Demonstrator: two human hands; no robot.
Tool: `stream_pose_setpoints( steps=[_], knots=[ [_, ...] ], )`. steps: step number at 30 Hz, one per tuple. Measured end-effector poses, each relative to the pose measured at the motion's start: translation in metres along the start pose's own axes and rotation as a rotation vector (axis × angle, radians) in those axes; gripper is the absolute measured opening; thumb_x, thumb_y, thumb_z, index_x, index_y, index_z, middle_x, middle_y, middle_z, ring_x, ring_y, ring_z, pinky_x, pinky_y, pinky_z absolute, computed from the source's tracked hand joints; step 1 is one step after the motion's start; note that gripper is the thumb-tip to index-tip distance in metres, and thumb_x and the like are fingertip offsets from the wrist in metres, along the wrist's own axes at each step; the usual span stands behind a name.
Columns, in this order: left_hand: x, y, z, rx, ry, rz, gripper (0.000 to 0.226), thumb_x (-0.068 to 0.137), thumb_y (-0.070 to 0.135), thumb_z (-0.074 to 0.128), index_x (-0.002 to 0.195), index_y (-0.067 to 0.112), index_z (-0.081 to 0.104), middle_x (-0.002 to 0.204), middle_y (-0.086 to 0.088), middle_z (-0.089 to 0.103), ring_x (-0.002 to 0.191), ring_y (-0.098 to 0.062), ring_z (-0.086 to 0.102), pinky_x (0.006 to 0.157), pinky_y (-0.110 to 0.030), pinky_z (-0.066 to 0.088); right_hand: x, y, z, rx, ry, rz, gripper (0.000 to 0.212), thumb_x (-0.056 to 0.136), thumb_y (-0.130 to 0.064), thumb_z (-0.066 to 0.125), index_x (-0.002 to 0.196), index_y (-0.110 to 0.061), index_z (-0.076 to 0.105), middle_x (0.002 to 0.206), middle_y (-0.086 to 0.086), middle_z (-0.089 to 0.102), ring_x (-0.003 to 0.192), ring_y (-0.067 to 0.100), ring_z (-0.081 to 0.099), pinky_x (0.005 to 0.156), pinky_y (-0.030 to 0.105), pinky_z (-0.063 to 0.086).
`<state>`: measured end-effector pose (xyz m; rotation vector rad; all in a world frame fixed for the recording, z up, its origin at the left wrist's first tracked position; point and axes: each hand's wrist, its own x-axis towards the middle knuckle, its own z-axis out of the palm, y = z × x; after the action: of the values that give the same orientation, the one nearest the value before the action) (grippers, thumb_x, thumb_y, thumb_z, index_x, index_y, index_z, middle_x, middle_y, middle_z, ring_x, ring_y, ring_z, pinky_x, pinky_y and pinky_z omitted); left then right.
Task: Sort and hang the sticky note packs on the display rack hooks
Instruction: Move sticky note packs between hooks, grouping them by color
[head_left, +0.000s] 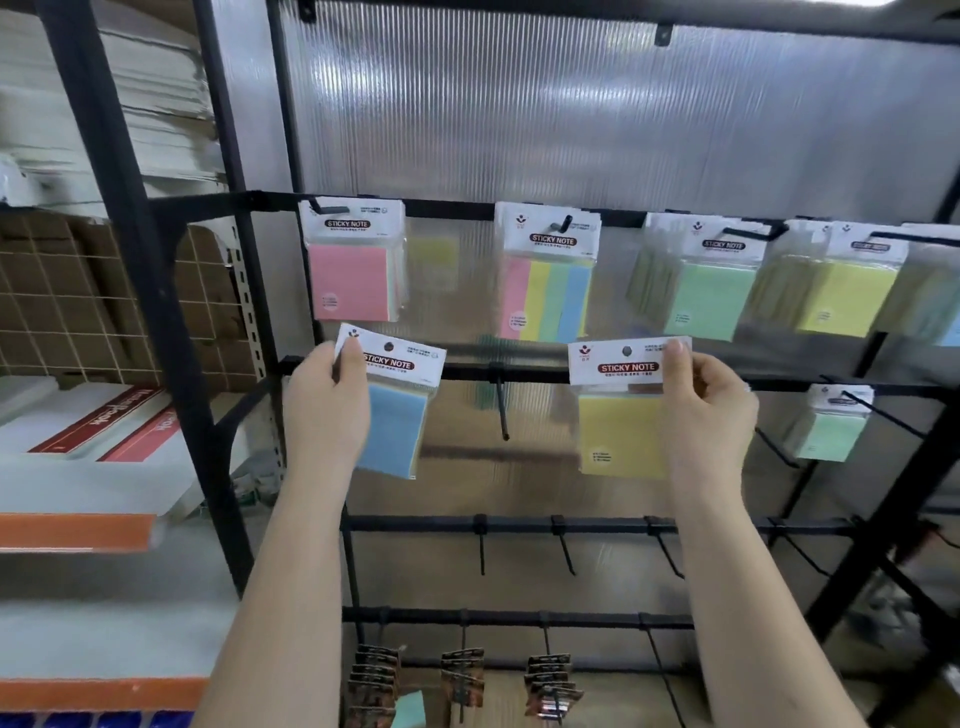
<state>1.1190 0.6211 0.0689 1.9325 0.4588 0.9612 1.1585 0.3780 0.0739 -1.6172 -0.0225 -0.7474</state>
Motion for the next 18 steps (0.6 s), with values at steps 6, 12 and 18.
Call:
stream_pose_setpoints(
  steps=[6, 12, 18],
  knots=[
    [0.006, 0.021, 0.027, -0.045, -0.044, 0.188, 0.041, 0.100, 0.030, 0.039, 0.073, 0.001, 0.046, 0.065, 0.002, 0.047, 0.058, -0.008, 0.039, 0.050, -0.016, 0.028, 0.015, 0.007, -0.018, -0.022, 0.184, 0.004, 0.036, 0.098, -0.035, 0.048, 0.073, -0.012, 0.058, 0.058, -0.007, 0.047, 0.045, -0.001, 0.040, 0.047, 0.011, 0.033],
    [-0.005, 0.038, 0.055, -0.097, -0.150, 0.381, 0.039, 0.100, 0.029, 0.041, 0.073, 0.000, 0.046, 0.062, -0.003, 0.050, 0.052, -0.007, 0.038, 0.049, -0.016, 0.030, 0.028, 0.021, -0.044, -0.044, 0.356, -0.001, 0.035, 0.098, -0.035, 0.048, 0.079, -0.008, 0.062, 0.066, -0.007, 0.054, 0.059, 0.004, 0.045, 0.055, 0.013, 0.035],
    [-0.028, 0.059, 0.089, -0.154, -0.183, 0.475, 0.042, 0.100, 0.025, 0.043, 0.060, 0.016, 0.035, 0.052, 0.002, 0.039, 0.051, -0.008, 0.037, 0.047, -0.021, 0.027, 0.045, 0.033, -0.084, 0.000, 0.465, 0.019, 0.034, 0.098, -0.036, 0.048, 0.076, -0.012, 0.058, 0.067, -0.009, 0.054, 0.052, -0.004, 0.047, 0.051, 0.011, 0.036]
  ],
)
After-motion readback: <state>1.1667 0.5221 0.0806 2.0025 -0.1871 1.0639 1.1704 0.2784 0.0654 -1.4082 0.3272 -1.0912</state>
